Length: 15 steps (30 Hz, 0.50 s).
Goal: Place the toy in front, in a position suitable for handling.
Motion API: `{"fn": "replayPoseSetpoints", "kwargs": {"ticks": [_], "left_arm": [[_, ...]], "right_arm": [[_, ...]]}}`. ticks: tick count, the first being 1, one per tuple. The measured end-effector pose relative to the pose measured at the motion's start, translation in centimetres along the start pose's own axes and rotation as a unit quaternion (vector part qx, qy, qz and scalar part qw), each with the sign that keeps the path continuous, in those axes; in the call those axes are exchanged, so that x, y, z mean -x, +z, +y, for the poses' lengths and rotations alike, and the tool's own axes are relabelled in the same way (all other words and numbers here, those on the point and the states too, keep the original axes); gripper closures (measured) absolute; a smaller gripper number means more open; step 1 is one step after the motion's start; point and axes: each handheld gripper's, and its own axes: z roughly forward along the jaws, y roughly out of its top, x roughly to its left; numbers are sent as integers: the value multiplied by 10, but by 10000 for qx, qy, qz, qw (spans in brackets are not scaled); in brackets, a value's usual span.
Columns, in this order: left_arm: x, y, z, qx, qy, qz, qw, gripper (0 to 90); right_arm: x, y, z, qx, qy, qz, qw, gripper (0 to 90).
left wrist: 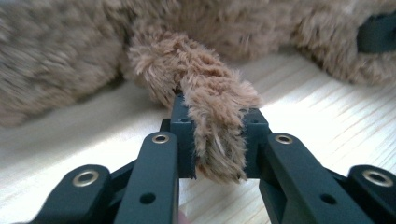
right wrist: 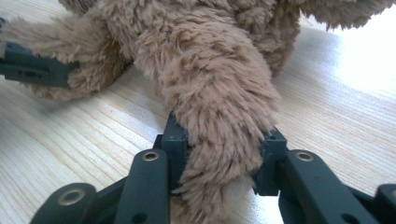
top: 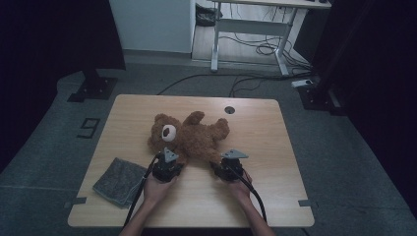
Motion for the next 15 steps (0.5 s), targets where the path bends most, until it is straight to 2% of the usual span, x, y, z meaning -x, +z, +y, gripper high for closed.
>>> {"fn": "replayPoseSetpoints", "kwargs": {"ticks": [4,7,10,15], "left_arm": [[4,-9,4,257,77,46,9996,744],[7,-13,6,354,147,35,9993,749],[11,-19,9,465,219,50,9987,749],[17,-38,18,715,327,-63,9969,753]], "right_arm": [[2,-6,2,181,47,-48,9998,678],[2,-15,4,389,123,-100,9991,686],[1,-19,4,471,130,-95,9988,687],[4,-42,5,745,161,-73,9971,687]]}}
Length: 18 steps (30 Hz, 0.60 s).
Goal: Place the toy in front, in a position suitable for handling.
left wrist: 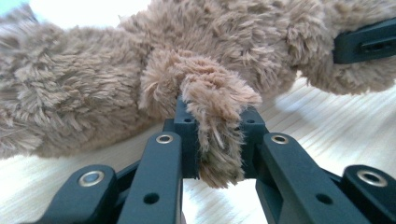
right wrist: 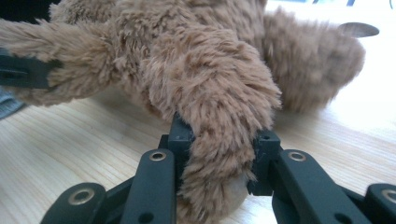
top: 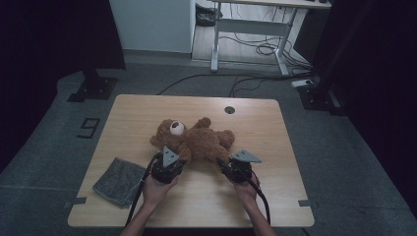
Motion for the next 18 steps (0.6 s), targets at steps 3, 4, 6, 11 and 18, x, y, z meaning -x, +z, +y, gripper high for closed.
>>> {"fn": "replayPoseSetpoints", "kwargs": {"ticks": [3,4,6,11,18], "left_arm": [[5,-7,4,94,51,-77,9999,755],[7,-8,5,108,75,-99,9999,755],[10,-9,6,130,129,-125,9998,757],[15,-11,8,188,152,-143,9996,758],[26,-20,13,366,271,-174,9988,758]], "right_arm": [[3,-6,1,17,32,27,10000,687],[5,-9,1,41,59,24,10000,687],[7,-13,1,62,69,-2,10000,687],[10,-21,2,90,-27,-58,9999,688],[12,-33,5,188,-120,-93,9997,689]]}}
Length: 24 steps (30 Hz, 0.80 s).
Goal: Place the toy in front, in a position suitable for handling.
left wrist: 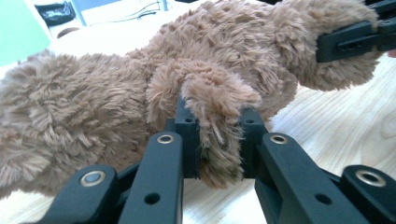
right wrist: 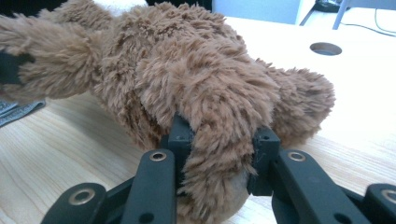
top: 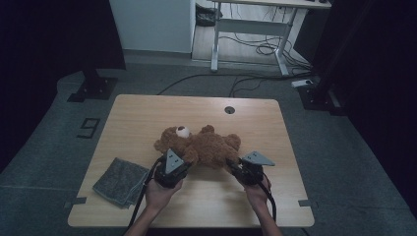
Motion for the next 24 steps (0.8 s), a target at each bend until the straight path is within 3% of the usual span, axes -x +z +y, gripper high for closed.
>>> {"fn": "replayPoseSetpoints", "kwargs": {"ticks": [14,19,24], "left_arm": [[28,0,4,41,256,-279,9993,756],[29,7,0,-74,186,-389,9990,756],[33,9,-2,-110,240,-411,9988,754]], "right_arm": [[19,-18,-1,44,83,-189,9998,689],[24,-18,-8,-84,88,-222,9997,688],[29,-17,-11,-144,175,-198,9995,684]]}}
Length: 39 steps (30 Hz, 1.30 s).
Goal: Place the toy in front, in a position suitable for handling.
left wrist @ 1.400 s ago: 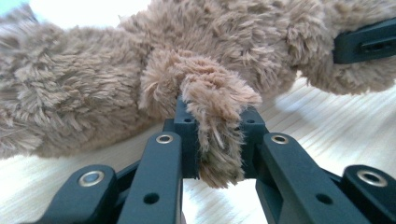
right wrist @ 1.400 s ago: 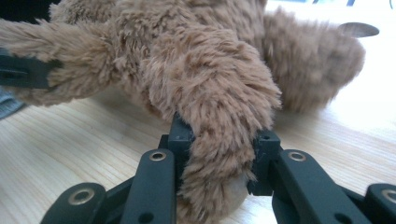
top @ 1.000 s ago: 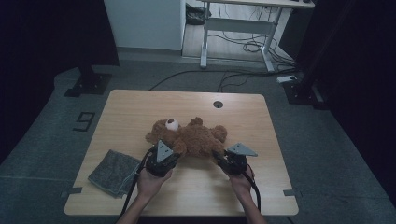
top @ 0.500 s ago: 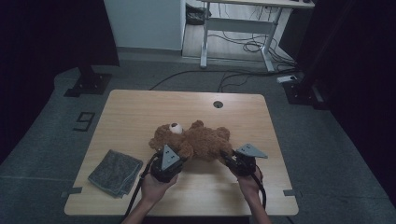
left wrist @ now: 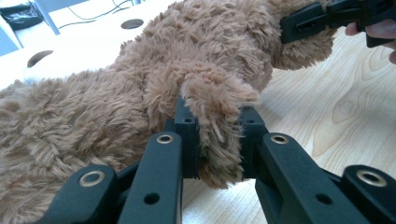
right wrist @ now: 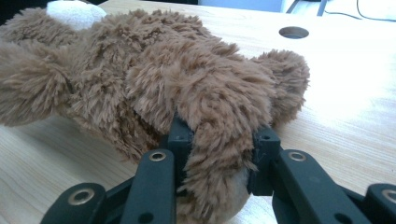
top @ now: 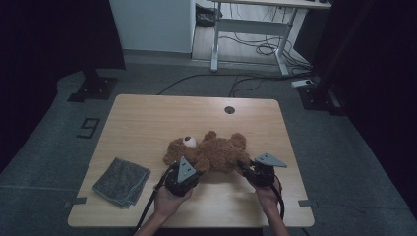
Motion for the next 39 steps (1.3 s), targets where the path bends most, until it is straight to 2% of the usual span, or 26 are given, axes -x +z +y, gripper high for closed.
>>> {"fn": "replayPoseSetpoints", "kwargs": {"ticks": [8,12,17,20,21,23,27,30,34,36,39], "left_arm": [[-2,2,-6,-122,-50,-49,9999,740],[-3,4,-9,-196,-78,-73,9998,724],[-4,7,-11,-243,-159,-107,9995,694],[-5,6,-11,-258,-283,-131,9992,603],[-5,4,-10,-220,-349,-72,9991,528],[-5,-4,-7,-165,-411,-65,9990,433],[-8,-25,-4,-54,-412,-167,9990,348],[-18,-43,-6,13,-552,-117,9984,317],[-41,-64,-15,-14,-785,118,9968,295],[-55,-71,-21,-121,-888,289,9956,279],[-77,-76,-31,-311,-1139,507,9917,252]], "right_arm": [[-2,-2,-8,-160,27,124,9998,655],[-1,-2,-10,-181,157,228,9995,644],[-1,-1,-12,-187,175,246,9994,643],[-1,-1,-12,-182,170,240,9994,643],[-1,-1,-12,-180,176,242,9994,643],[-1,-1,-12,-180,168,246,9994,642],[-1,-1,-12,-182,181,253,9994,642],[-1,-1,-12,-180,186,256,9993,642],[-1,-1,-12,-186,195,265,9993,642],[-1,-1,-13,-186,202,274,9992,641],[-1,-1,-13,-191,206,277,9992,640]]}}
